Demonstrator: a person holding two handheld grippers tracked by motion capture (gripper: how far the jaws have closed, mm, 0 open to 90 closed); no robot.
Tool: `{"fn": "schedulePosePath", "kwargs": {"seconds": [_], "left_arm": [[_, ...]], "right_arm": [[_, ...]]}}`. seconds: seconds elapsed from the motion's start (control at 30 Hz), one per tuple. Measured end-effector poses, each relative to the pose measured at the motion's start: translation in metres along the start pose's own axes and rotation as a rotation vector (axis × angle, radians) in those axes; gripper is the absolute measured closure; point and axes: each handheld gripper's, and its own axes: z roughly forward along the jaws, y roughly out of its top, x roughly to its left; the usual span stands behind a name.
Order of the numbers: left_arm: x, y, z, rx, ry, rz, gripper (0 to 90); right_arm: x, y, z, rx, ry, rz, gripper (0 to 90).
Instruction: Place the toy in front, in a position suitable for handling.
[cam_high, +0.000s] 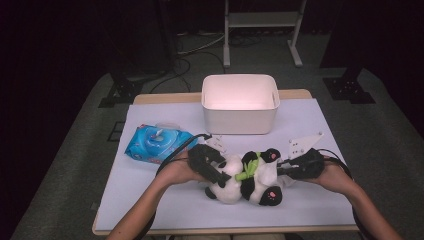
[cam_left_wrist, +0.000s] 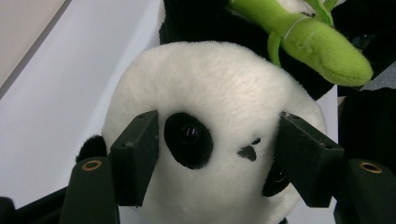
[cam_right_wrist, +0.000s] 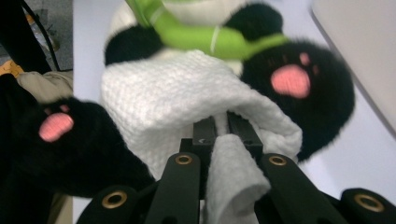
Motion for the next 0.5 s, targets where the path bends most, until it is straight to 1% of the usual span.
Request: {"fn": "schedulePosePath", "kwargs": {"seconds": [0.07, 0.13, 0.2, 0.27, 0.3, 0.33, 0.37, 0.43, 0.5], "left_arm": [[-0.001, 0.000, 0.000, 0.002, 0.002, 0.004, 33.0], [-0.001, 0.001, 0.000, 0.007, 0.006, 0.007, 33.0], [-0.001, 0.001, 0.000, 0.011, 0.002, 0.012, 32.9], [-0.001, 0.001, 0.000, 0.005, -0.006, 0.009, 32.7], [0.000, 0.001, -0.001, 0.003, -0.008, 0.007, 32.6], [-0.001, 0.000, -0.001, 0.002, -0.008, 0.007, 32.5], [-0.001, 0.000, -0.001, 0.001, -0.010, 0.007, 31.9], [-0.001, 0.001, -0.003, 0.000, -0.018, 0.015, 31.1], [-0.001, 0.002, -0.006, 0.002, -0.033, 0.013, 30.3]], "right_arm": [[0.004, 0.007, 0.001, 0.013, -0.010, -0.021, 81.9], [0.004, 0.011, 0.002, 0.003, -0.002, -0.034, 81.9], [0.006, 0.015, 0.003, -0.018, 0.007, -0.036, 81.9], [0.007, 0.019, 0.007, -0.043, 0.027, -0.031, 81.9], [0.008, 0.021, 0.009, -0.041, 0.030, -0.034, 81.9], [0.010, 0.023, 0.013, -0.022, 0.026, -0.044, 81.9], [0.009, 0.023, 0.015, -0.015, 0.031, -0.045, 82.1], [0.009, 0.021, 0.015, -0.017, 0.045, -0.028, 82.1], [0.011, 0.017, 0.014, -0.028, 0.046, -0.030, 82.3]]}}
